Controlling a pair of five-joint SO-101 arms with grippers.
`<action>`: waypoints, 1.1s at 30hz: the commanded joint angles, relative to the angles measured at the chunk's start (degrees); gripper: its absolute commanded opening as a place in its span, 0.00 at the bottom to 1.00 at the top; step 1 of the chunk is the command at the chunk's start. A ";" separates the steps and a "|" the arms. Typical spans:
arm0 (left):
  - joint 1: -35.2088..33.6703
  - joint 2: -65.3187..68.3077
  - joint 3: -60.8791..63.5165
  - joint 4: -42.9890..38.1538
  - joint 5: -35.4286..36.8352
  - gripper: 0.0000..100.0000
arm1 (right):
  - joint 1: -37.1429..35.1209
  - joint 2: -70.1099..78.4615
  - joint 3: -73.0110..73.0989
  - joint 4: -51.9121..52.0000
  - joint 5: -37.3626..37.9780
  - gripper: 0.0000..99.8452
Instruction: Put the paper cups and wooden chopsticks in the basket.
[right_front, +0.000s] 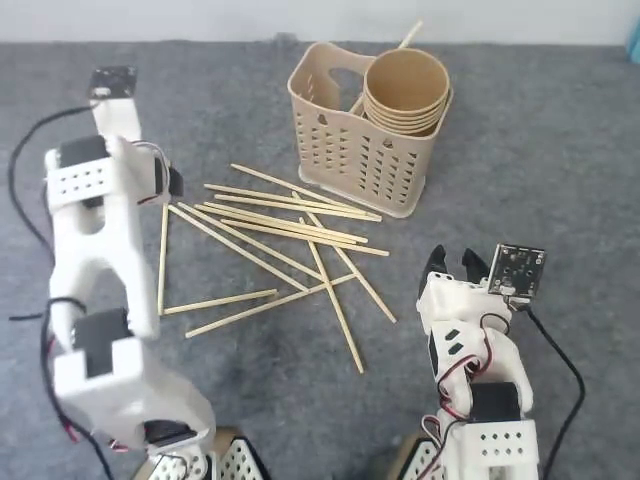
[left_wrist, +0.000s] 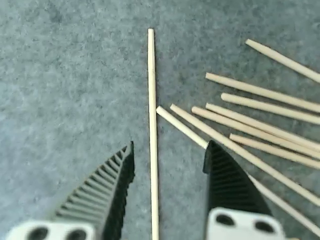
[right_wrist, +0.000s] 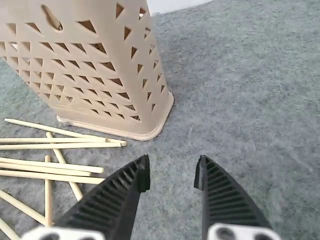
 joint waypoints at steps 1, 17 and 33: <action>0.53 5.98 -7.69 -1.41 -0.79 0.21 | 0.48 -1.54 0.88 0.22 1.05 0.16; 0.18 35.60 -31.34 -0.88 -0.35 0.21 | 0.40 -1.54 0.88 0.22 0.79 0.16; -0.44 36.75 -53.93 29.89 -5.71 0.01 | 0.75 -1.54 0.88 0.22 0.79 0.16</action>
